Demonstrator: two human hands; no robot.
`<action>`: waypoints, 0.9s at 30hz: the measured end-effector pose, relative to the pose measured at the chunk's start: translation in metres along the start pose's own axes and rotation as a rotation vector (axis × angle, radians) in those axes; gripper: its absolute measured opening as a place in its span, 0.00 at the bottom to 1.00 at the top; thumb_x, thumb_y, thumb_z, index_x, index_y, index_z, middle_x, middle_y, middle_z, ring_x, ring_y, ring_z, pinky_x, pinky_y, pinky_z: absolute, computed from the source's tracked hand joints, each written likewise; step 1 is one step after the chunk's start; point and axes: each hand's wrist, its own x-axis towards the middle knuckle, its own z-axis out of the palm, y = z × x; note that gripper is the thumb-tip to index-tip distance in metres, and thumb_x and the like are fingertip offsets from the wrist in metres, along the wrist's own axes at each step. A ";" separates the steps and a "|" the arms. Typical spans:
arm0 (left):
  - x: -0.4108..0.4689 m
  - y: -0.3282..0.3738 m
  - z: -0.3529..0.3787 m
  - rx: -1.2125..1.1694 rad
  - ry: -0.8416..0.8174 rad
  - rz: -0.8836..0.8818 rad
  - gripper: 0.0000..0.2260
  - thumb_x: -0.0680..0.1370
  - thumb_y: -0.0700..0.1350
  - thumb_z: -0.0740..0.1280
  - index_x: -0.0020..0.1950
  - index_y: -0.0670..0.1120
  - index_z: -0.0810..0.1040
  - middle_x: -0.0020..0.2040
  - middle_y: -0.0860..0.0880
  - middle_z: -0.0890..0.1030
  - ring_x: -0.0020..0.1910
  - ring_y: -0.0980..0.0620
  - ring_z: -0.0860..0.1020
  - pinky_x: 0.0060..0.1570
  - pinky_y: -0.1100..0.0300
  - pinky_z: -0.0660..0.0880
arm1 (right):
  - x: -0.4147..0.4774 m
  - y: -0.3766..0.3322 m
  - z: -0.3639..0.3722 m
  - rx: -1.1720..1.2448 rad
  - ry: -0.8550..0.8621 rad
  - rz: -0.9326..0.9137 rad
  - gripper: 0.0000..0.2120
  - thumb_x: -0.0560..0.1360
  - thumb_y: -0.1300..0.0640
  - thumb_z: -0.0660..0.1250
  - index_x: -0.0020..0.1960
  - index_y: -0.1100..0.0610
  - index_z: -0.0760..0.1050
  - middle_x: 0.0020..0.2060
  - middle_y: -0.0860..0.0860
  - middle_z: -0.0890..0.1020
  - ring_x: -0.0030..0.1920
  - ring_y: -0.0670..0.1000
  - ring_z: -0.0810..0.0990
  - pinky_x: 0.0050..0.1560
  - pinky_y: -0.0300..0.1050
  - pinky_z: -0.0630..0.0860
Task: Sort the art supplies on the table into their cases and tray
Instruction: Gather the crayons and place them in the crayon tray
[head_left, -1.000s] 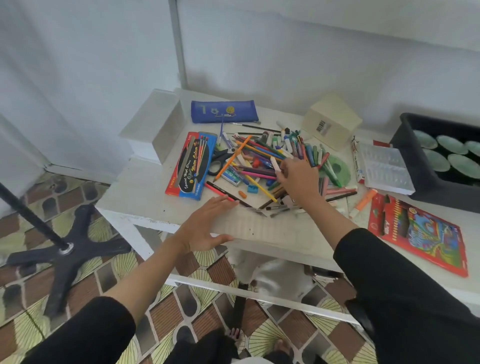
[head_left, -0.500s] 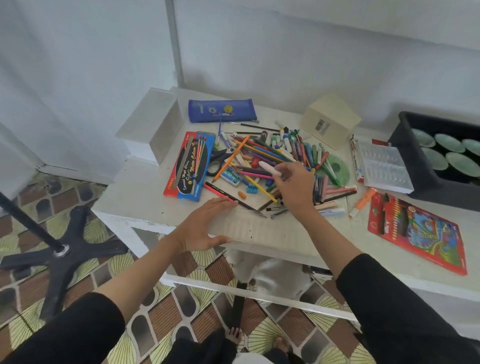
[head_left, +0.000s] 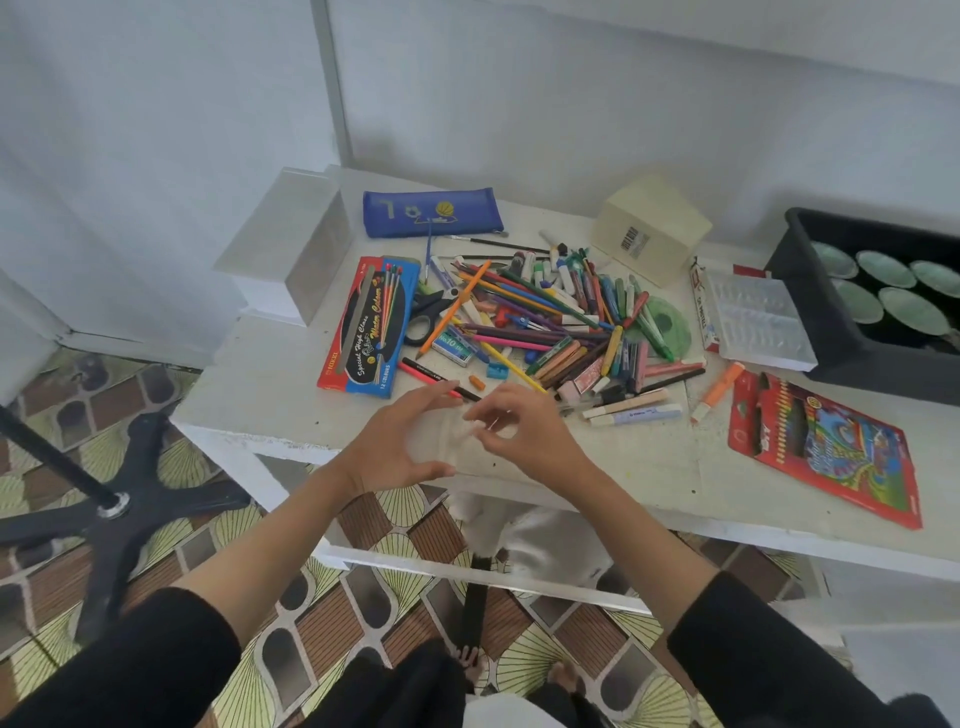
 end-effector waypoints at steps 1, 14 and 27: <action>0.000 0.000 0.000 -0.006 0.000 0.003 0.43 0.65 0.62 0.74 0.75 0.50 0.62 0.65 0.63 0.72 0.66 0.64 0.69 0.65 0.72 0.62 | 0.000 0.000 0.004 -0.026 -0.020 -0.039 0.08 0.69 0.69 0.71 0.45 0.60 0.81 0.41 0.51 0.79 0.38 0.46 0.77 0.43 0.35 0.76; -0.001 0.001 0.000 0.075 -0.027 0.010 0.39 0.65 0.64 0.72 0.72 0.52 0.67 0.71 0.65 0.62 0.74 0.63 0.54 0.69 0.63 0.55 | -0.002 0.013 0.018 -0.434 -0.275 -0.385 0.06 0.65 0.69 0.73 0.41 0.64 0.82 0.39 0.57 0.80 0.35 0.56 0.79 0.35 0.42 0.75; 0.005 -0.004 0.002 0.416 0.111 0.159 0.37 0.64 0.71 0.67 0.66 0.50 0.75 0.70 0.47 0.66 0.77 0.53 0.46 0.71 0.55 0.49 | 0.004 0.019 0.006 -0.264 -0.360 -0.253 0.07 0.73 0.65 0.68 0.49 0.62 0.83 0.47 0.53 0.80 0.44 0.50 0.79 0.49 0.39 0.75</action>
